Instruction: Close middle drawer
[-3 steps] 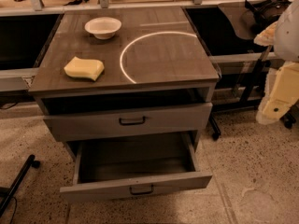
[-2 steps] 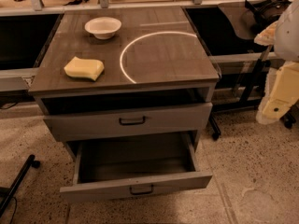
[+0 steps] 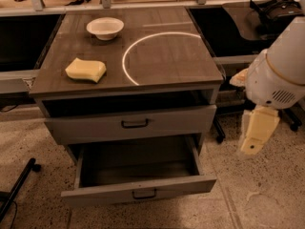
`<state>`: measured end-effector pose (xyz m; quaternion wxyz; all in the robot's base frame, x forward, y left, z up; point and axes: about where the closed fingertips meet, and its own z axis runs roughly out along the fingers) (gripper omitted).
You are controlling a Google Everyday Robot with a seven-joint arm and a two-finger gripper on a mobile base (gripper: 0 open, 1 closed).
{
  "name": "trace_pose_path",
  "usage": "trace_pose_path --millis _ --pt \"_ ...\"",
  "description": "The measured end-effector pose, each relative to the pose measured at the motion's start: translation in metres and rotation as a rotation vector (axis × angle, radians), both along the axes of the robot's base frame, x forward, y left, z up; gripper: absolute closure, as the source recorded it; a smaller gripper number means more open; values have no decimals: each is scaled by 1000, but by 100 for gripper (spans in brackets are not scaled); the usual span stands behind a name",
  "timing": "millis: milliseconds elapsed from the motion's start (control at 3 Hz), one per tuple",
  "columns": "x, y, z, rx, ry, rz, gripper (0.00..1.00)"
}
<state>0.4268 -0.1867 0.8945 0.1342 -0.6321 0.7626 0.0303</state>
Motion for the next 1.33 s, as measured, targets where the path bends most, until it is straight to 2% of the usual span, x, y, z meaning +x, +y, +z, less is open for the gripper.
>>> trace_pose_path --millis 333,667,1000,1333 --pt "-11 17 -55 68 67 27 0" --pt "-11 18 -55 68 68 28 0" --pt "-18 26 -74 95 92 67 0" --pt "-32 40 -112 112 125 95 0"
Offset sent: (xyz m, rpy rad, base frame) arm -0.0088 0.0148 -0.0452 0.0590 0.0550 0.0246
